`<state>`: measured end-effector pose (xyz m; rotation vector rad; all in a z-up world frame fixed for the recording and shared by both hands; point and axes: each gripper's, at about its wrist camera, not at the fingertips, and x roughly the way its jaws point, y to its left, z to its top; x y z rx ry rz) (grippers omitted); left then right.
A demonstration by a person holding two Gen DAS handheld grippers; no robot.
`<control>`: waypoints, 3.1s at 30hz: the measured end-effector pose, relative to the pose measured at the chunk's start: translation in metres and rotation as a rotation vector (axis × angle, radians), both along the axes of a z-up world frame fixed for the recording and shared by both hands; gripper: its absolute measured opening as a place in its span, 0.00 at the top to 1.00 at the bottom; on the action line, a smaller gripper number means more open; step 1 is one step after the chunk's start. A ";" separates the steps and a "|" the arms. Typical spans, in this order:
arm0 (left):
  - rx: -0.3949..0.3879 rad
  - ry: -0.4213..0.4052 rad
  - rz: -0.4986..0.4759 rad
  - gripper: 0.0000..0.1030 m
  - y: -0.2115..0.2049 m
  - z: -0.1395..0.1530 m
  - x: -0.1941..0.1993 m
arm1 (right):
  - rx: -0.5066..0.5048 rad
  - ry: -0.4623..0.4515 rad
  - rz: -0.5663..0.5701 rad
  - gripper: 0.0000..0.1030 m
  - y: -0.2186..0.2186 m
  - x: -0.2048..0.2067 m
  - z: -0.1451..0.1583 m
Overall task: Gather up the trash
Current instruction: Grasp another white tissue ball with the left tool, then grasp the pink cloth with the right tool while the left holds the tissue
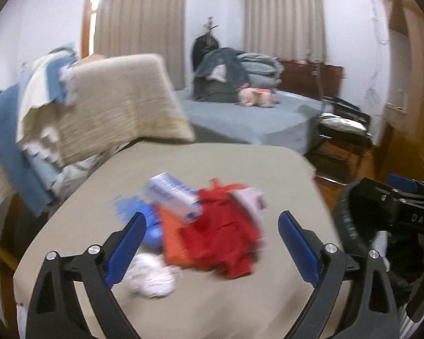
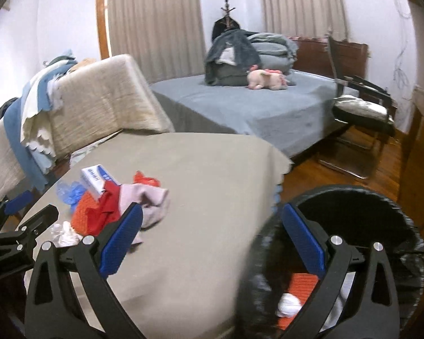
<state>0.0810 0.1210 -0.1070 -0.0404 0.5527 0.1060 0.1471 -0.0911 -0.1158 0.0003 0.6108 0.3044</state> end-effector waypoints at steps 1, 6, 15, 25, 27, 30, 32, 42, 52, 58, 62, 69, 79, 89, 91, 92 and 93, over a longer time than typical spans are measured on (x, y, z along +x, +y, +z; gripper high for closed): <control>-0.004 0.009 0.021 0.10 0.009 -0.004 -0.001 | -0.001 0.002 0.008 0.07 0.004 -0.001 -0.002; -0.007 0.034 0.073 0.11 0.033 -0.019 -0.009 | -0.020 0.011 0.042 0.07 0.027 -0.002 -0.013; -0.053 0.111 0.123 0.14 0.062 -0.055 -0.005 | -0.050 0.046 0.076 0.06 0.053 -0.001 -0.033; -0.103 0.188 0.091 0.32 0.068 -0.081 0.012 | -0.071 0.069 0.093 0.07 0.067 0.007 -0.049; -0.115 0.207 0.077 0.39 0.068 -0.086 0.014 | -0.073 0.072 0.095 0.07 0.069 0.009 -0.052; -0.112 0.212 0.083 0.53 0.067 -0.088 0.013 | -0.072 0.078 0.098 0.07 0.073 0.011 -0.054; -0.115 0.209 0.091 0.65 0.070 -0.087 0.012 | -0.073 0.079 0.106 0.07 0.076 0.011 -0.055; -0.109 0.119 0.108 0.76 0.076 -0.054 0.005 | -0.079 0.064 0.128 0.10 0.097 0.023 -0.050; -0.132 0.063 0.064 0.76 0.067 -0.032 0.018 | -0.130 0.081 0.097 0.13 0.108 0.046 -0.059; -0.128 0.057 0.041 0.76 0.059 -0.030 0.023 | -0.146 0.103 0.062 0.15 0.099 0.052 -0.067; -0.126 0.060 0.035 0.76 0.057 -0.030 0.023 | -0.152 0.113 0.015 0.15 0.083 0.056 -0.066; -0.128 0.067 0.037 0.76 0.057 -0.031 0.024 | -0.162 0.123 -0.046 0.16 0.063 0.058 -0.065; -0.130 0.075 0.033 0.76 0.055 -0.032 0.024 | -0.079 0.198 0.084 0.77 0.075 0.064 -0.069; -0.128 0.065 0.012 0.76 0.048 -0.025 0.025 | 0.011 0.213 0.157 0.98 0.075 0.059 -0.049; -0.126 0.059 0.005 0.76 0.045 -0.022 0.025 | 0.026 0.203 0.157 0.98 0.071 0.057 -0.040; -0.125 0.055 0.000 0.76 0.043 -0.019 0.025 | 0.028 0.193 0.159 0.98 0.069 0.055 -0.034; -0.124 0.051 -0.004 0.76 0.041 -0.017 0.025 | 0.029 0.186 0.160 0.98 0.066 0.054 -0.031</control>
